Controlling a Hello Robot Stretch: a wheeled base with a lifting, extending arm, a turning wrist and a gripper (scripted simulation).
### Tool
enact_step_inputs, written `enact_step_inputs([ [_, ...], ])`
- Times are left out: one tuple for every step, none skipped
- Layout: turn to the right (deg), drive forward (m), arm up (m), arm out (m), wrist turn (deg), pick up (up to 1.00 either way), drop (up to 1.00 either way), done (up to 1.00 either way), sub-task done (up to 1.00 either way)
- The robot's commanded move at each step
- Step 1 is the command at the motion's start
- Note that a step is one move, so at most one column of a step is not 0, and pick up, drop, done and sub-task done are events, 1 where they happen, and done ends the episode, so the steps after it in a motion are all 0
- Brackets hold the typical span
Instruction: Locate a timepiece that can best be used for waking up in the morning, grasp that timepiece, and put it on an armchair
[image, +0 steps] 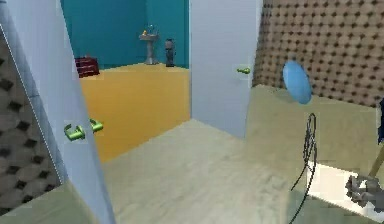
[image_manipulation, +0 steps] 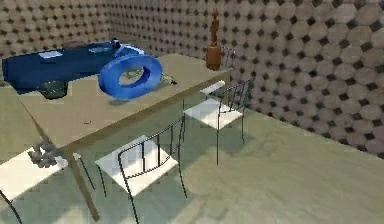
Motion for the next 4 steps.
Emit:
enact_step_inputs([
  [-3.0,0.00,0.00,0.00,0.0,0.00,0.00,0.00,0.00],
  [0.0,1.00,0.00,0.00,0.0,0.00,0.00,0.00,0.00],
  [45.0,0.00,0.00,0.00,0.0,0.00,0.00,0.00,0.00],
  [15.0,0.00,0.00,0.00,0.0,0.00,0.00,0.00,0.00],
])
